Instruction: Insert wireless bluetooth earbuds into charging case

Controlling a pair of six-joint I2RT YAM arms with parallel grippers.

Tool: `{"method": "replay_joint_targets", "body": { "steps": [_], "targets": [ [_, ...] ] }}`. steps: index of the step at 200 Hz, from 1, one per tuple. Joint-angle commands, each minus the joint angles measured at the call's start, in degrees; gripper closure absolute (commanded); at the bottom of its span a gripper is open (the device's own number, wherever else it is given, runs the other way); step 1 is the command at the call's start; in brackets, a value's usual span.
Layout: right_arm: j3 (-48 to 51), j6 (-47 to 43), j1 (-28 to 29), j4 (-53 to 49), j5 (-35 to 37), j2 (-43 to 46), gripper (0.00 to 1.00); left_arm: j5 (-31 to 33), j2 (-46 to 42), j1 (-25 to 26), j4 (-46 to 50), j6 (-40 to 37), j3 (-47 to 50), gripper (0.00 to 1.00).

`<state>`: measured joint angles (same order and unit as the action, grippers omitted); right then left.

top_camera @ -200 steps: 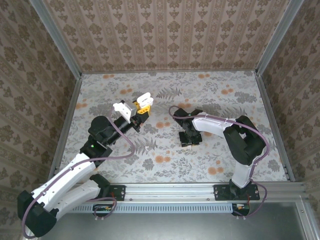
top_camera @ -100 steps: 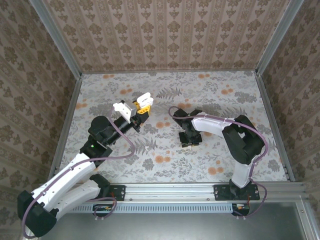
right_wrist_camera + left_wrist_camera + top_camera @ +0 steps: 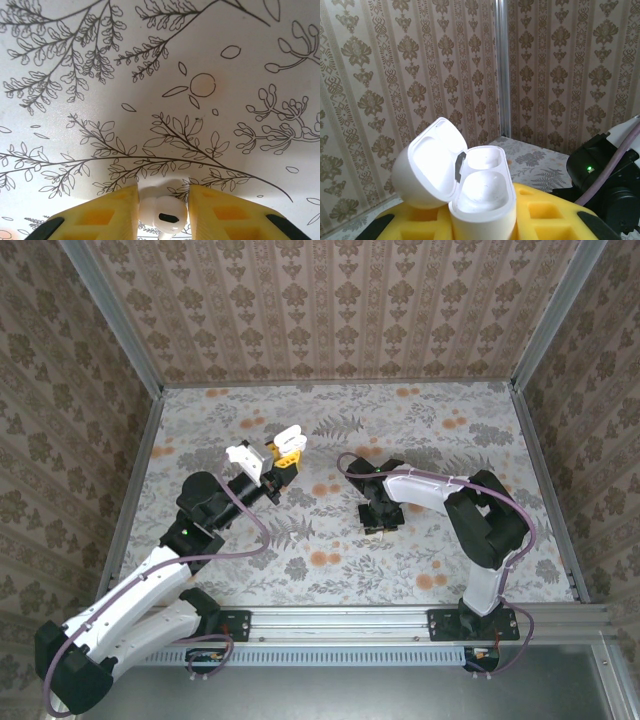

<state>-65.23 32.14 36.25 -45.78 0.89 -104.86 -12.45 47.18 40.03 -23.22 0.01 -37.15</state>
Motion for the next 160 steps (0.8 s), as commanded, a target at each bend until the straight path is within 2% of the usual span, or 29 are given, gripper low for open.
{"method": "replay_joint_targets", "body": {
  "steps": [1, 97, 160],
  "targets": [
    [1.66, 0.03, -0.04, -1.15, 0.43, -0.71, 0.69, -0.78, -0.34, -0.15, -1.49, 0.58, -1.6, 0.75],
    [1.86, -0.06, -0.04, -1.95, 0.0, 0.97, 0.64, -0.91, 0.26, -0.18, -1.7, 0.62, -1.97, 0.75],
    [2.08, -0.03, -0.13, -1.87, -0.52, 0.36, 0.67, -0.92, 0.17, -0.08, -1.56, 0.62, -1.92, 0.75]
  ]
}}
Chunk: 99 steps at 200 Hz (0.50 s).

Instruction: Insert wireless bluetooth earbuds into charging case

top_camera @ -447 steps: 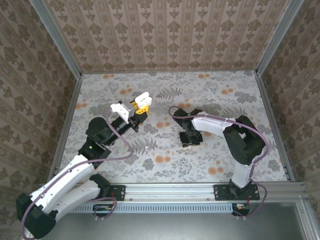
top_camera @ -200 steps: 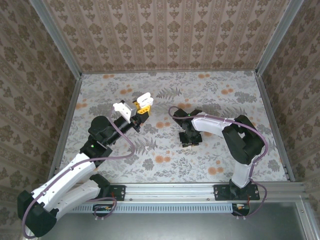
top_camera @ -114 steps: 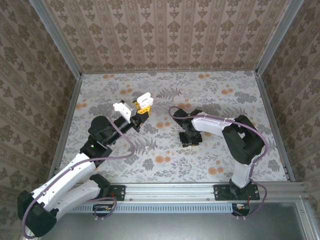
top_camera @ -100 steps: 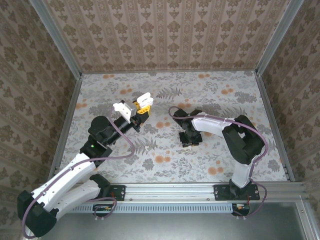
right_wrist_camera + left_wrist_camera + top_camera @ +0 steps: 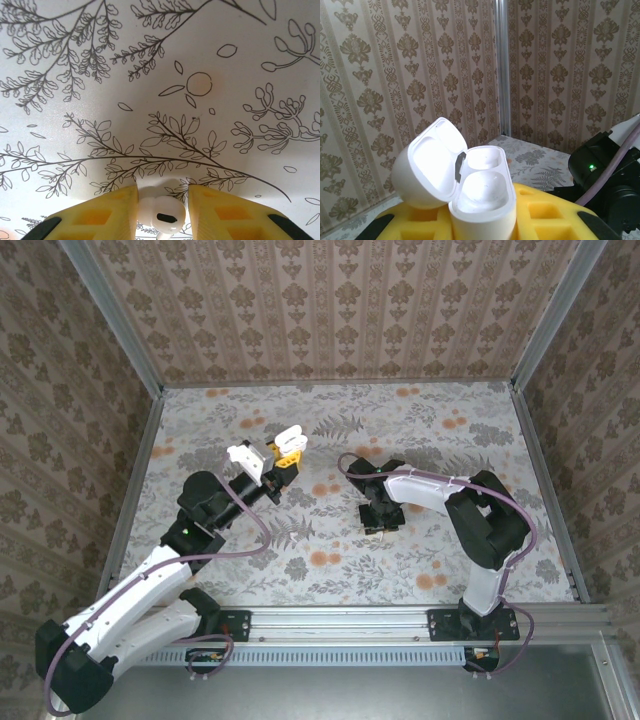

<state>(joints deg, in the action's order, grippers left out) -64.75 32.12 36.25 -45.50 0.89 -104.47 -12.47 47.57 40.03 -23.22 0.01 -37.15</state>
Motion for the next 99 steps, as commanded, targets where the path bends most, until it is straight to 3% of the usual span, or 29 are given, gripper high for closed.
{"method": "replay_joint_targets", "body": {
  "steps": [1, 99],
  "targets": [
    [1.58, -0.02, -0.13, -2.15, -0.52, -0.08, 0.67, -0.9, -0.3, -0.06, -1.61, 0.61, -1.94, 0.75],
    [1.47, 0.05, -0.13, -2.23, 1.13, 3.49, 0.7, -1.34, 1.27, 0.01, -2.15, 1.27, -1.97, 0.75]
  ]
}}
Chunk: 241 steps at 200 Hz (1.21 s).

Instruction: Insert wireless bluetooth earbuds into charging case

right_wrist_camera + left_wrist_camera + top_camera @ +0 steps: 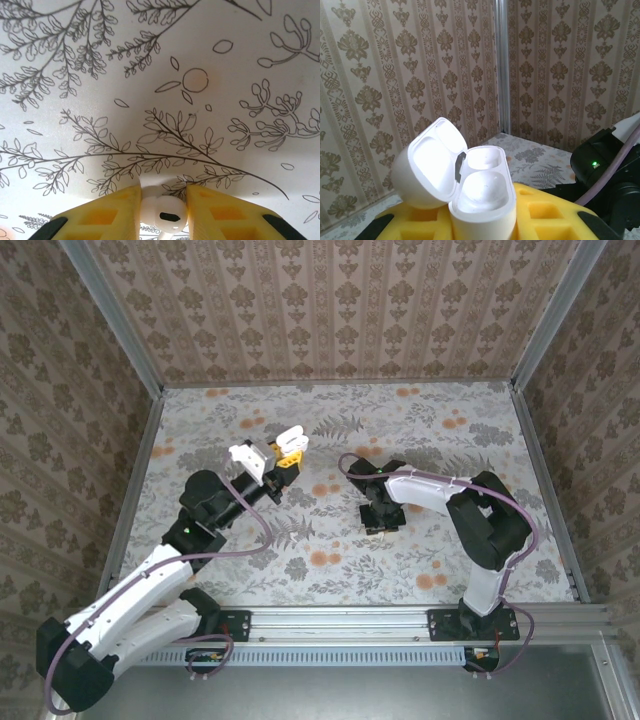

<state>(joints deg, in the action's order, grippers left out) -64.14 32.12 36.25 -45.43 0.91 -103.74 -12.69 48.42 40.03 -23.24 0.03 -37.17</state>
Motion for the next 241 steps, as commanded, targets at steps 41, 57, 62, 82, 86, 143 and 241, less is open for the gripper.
{"method": "replay_joint_targets", "body": {
  "steps": [41, 57, 62, 82, 86, 143, 241],
  "targets": [
    [-0.91, -0.8, -0.08, -3.23, 3.69, 8.11, 0.7, -1.19, 2.45, -0.01, -2.57, 1.77, -1.64, 0.75],
    [-1.81, -1.36, -0.1, -3.18, 4.9, 11.36, 0.7, -1.03, 3.91, 0.02, -3.26, 2.51, -1.25, 0.75],
    [-2.11, -1.57, -0.12, -3.1, 5.34, 12.44, 0.7, -1.02, 4.46, 0.0, -3.76, 2.76, -1.07, 0.75],
    [-3.62, -3.27, -0.13, -2.85, 7.27, 16.36, 0.7, -1.29, 6.81, 0.1, -6.12, 4.42, -0.2, 0.75],
    [-4.03, -3.64, -0.13, -2.85, 7.54, 17.05, 0.7, -1.29, 7.37, 0.17, -6.57, 4.72, -0.04, 0.75],
    [-10.87, -8.08, -0.12, -0.93, 10.39, 24.99, 0.7, -1.98, 12.46, 1.83, -10.69, 6.54, 0.82, 0.75],
    [-15.78, -15.53, 1.1, 12.82, 7.18, 31.34, 0.69, -6.02, 17.39, 2.63, -12.02, 6.91, -1.61, 0.75]
  ]
}}
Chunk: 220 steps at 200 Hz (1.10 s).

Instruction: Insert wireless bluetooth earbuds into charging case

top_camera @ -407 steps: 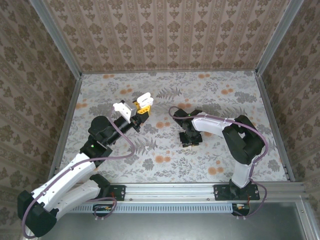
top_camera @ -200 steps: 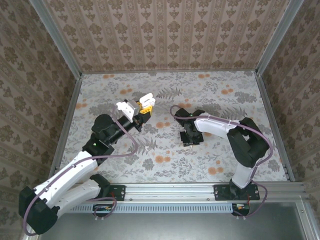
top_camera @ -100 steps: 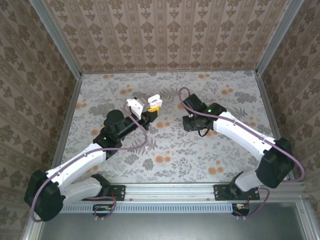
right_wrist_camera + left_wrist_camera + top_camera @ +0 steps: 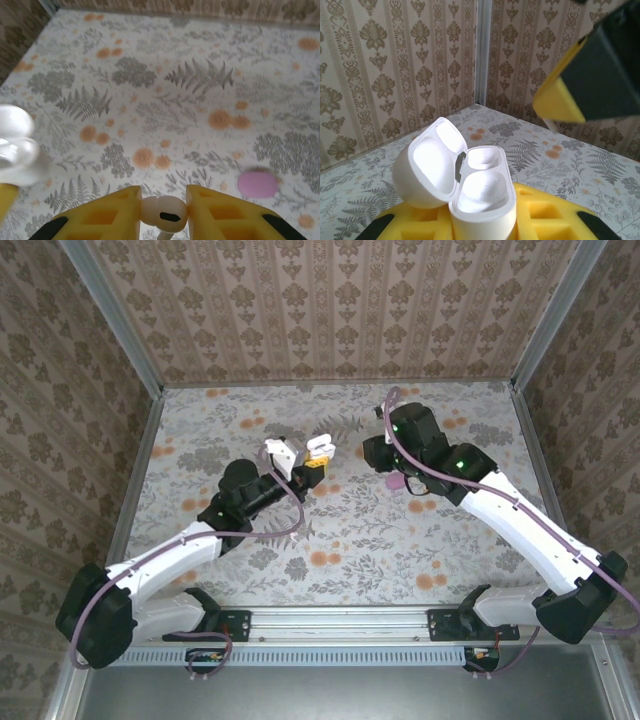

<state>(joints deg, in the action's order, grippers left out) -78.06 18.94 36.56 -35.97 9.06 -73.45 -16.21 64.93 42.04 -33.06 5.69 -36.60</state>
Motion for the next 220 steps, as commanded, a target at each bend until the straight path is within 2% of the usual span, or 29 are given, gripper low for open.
{"method": "replay_joint_targets", "body": {
  "steps": [1, 111, 220],
  "targets": [
    [-1.89, -2.34, 0.84, 3.49, -1.06, 1.04, 0.69, -2.6, 0.94, 0.65, -2.2, 1.29, -2.21, 0.75],
    [-2.77, -5.44, 3.96, 8.84, -3.07, 0.26, 0.7, -7.59, 3.47, 1.26, -2.18, 2.04, -5.27, 0.75],
    [-3.47, -5.73, 5.86, 10.03, -3.28, -1.33, 0.7, -7.87, 3.36, 1.53, -2.45, 2.26, -5.71, 0.75]
  ]
}}
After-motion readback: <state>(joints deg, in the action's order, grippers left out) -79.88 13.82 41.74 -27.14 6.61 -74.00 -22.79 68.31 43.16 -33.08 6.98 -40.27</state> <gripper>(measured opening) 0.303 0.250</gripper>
